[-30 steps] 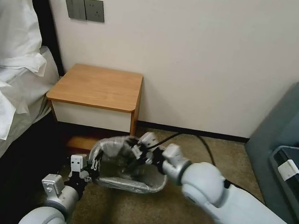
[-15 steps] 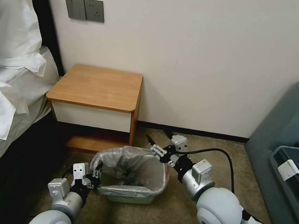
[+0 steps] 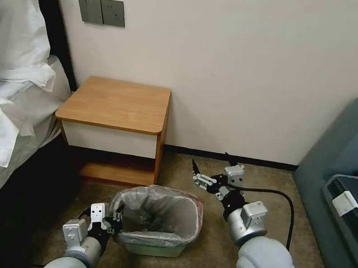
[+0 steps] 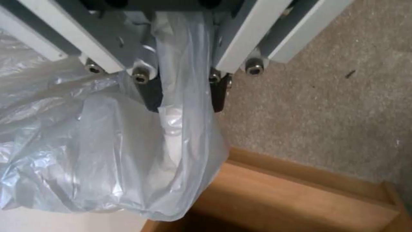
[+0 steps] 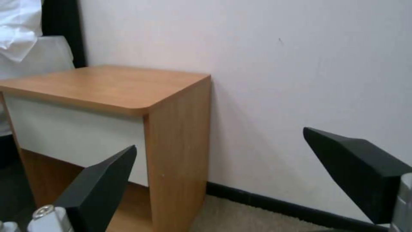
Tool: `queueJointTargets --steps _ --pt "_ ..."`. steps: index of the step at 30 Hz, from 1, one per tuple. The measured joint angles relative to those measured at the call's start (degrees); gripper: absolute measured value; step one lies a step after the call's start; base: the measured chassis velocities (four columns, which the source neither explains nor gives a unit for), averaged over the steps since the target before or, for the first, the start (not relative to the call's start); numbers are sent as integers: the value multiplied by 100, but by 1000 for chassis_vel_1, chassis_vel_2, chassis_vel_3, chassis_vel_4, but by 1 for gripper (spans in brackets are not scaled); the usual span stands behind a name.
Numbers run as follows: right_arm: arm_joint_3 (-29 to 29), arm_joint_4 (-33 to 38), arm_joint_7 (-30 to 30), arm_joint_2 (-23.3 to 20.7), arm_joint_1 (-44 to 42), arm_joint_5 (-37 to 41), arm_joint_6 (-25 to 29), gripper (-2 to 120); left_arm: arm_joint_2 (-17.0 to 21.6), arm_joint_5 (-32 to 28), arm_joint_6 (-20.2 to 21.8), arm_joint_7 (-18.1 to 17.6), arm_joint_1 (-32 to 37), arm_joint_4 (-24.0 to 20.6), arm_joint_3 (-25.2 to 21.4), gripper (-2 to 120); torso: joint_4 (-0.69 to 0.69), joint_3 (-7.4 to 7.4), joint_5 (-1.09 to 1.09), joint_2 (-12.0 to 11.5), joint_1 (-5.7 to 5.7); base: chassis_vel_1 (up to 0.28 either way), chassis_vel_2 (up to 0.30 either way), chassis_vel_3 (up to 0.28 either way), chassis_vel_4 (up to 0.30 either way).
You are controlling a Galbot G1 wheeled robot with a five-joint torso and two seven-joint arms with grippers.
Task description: Pick up the garbage bag from the table and place it over the trash can.
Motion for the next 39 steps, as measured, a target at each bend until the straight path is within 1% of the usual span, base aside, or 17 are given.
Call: queueJointTargets --steps 6,8,11,12,14,17,18,21,22,24,26,28,29,31,36,38,39 --pt "5 -46 -12 54 -10 -22 16 100 21 87 67 34 -16 63 10 5 0 0 0 0 0 0 0 0 0" --pt "20 -92 -60 55 6 -24 15 100 27 112 79 52 -21 69 11 11 0 0 0 0 0 0 0 0 0" --pt "27 -122 -85 56 9 -31 15 100 28 129 79 57 -30 75 12 14 0 0 0 0 0 0 0 0 0" --pt "40 -183 -115 64 12 -49 21 100 28 174 78 59 -46 99 9 23 1 0 1 0 0 0 0 0 0" --pt "41 -198 -118 71 14 -50 23 100 28 187 76 59 -52 111 5 26 0 0 1 0 0 0 0 0 0" --pt "41 -210 -117 75 31 -42 23 100 30 202 76 57 -42 124 -4 45 0 0 0 0 0 0 0 0 0" --pt "41 -210 -117 75 31 -42 23 100 30 202 76 57 -42 124 -4 45 0 0 0 0 0 0 0 0 0" --pt "41 -221 -112 70 58 -21 23 100 36 204 76 55 -29 111 -15 58 1 0 0 0 0 0 0 0 0" --pt "41 -221 -112 70 58 -21 23 100 36 204 76 55 -29 111 -15 58 1 0 0 0 0 0 0 0 0" --pt "40 -222 -106 69 69 -2 19 100 45 205 76 53 -11 78 -28 70 0 0 0 0 0 0 0 0 0" --pt "40 -222 -104 68 71 9 16 100 47 208 76 50 -2 68 -32 73 0 0 0 0 0 0 0 0 0" --pt "34 -222 -81 71 71 51 7 100 55 326 73 29 16 63 -59 84 0 0 0 0 0 0 0 0 0" --pt "34 -222 -81 71 71 51 7 100 55 326 73 29 16 63 -59 84 0 0 0 0 0 0 0 0 0" --pt "20 -215 -52 76 58 94 -1 100 56 420 60 29 33 64 -88 94 0 0 0 0 0 0 0 0 0" --pt "25 -209 -24 88 23 118 -2 100 59 504 8 35 67 23 -145 99 0 0 0 0 0 0 0 0 0" --pt "114 -203 -14 121 -90 133 18 100 57 520 -391 174 114 -10 -234 100 0 0 0 0 0 0 0 0 0" --pt "114 -203 -14 121 -90 133 18 100 57 520 -391 174 114 -10 -234 100 0 0 0 0 0 0 0 0 0"
